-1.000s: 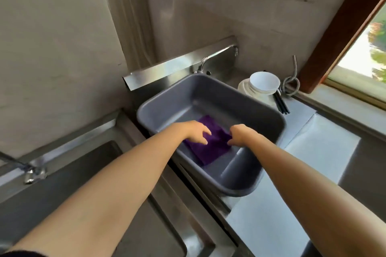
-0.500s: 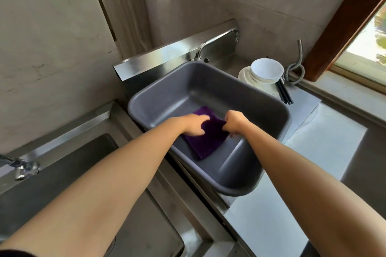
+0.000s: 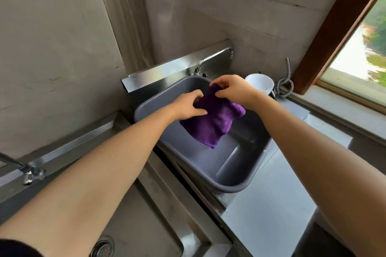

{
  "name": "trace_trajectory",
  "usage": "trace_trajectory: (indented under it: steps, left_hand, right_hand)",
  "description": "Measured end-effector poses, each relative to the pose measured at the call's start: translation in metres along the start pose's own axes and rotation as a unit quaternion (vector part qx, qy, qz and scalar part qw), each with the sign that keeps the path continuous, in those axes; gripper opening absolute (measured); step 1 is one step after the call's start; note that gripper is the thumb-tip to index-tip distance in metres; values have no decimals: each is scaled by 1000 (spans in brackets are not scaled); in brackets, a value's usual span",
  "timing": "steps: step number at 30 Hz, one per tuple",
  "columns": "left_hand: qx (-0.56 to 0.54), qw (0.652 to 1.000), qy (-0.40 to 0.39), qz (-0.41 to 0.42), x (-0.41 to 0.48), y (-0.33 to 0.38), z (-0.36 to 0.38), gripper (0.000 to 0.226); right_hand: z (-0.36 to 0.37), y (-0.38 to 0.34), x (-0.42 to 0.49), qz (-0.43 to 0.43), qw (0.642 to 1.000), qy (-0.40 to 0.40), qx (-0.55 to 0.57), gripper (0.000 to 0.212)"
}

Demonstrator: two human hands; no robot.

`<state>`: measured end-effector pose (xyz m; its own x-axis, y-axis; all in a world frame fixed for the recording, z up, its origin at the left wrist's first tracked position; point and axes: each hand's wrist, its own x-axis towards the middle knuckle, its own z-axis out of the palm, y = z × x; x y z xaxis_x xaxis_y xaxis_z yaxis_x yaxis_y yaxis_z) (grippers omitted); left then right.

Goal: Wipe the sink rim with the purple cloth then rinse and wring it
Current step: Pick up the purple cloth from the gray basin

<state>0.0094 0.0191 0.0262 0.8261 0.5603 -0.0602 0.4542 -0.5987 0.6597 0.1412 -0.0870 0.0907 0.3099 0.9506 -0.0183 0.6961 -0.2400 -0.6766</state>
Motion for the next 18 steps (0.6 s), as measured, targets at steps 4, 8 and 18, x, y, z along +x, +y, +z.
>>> trace_trajectory:
  steps: [4, 8, 18]
  left_hand:
    - [8, 1000, -27, 2, -18, 4, -15, 18]
    - [-26, 1000, 15, -6, -41, 4, -35, 18]
    - [-78, 980, 179, 37, -159, 21, -71, 23]
  right_hand:
    - [-5, -7, -7, -6, 998, 31, -61, 20]
    - [3, -15, -19, -9, 993, 99, -62, 21]
    - [47, -89, -73, -91, 959, 249, 95, 24]
